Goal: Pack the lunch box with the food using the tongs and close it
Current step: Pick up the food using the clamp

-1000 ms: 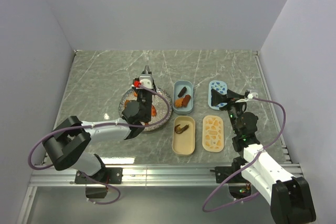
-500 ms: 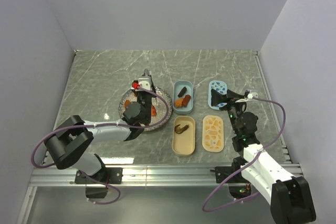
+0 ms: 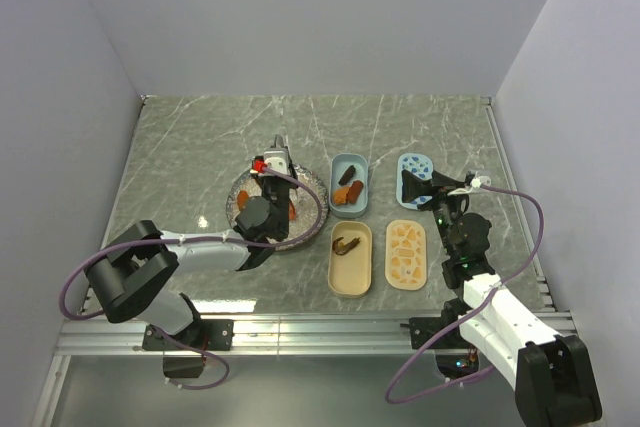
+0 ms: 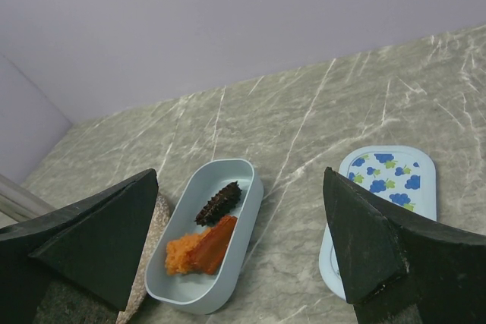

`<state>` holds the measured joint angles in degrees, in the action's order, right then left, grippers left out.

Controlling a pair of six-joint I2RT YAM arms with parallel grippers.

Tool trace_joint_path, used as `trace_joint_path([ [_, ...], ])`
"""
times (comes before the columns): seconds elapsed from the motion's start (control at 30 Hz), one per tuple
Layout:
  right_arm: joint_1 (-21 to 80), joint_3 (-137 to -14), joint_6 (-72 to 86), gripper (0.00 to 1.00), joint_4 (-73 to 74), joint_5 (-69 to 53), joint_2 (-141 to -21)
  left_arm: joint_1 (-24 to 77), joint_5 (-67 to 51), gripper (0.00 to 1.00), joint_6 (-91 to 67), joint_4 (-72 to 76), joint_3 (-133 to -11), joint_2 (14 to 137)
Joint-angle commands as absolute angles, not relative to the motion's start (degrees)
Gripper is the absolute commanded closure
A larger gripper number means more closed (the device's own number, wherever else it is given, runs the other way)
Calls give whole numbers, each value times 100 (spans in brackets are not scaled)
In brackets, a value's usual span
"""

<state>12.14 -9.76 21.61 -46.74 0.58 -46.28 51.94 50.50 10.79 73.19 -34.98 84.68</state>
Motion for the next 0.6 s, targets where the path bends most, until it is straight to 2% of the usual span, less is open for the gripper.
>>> trace_joint_path([
  [0.0,1257,-1178,2136,4,-4957,53,-4632,5247,5150,61,941,7453,-3489,8376],
  [0.57,1257,-1213,2136,4,-4948,53,-4685,5862,5422,60,1493,7549,-3428,8112],
])
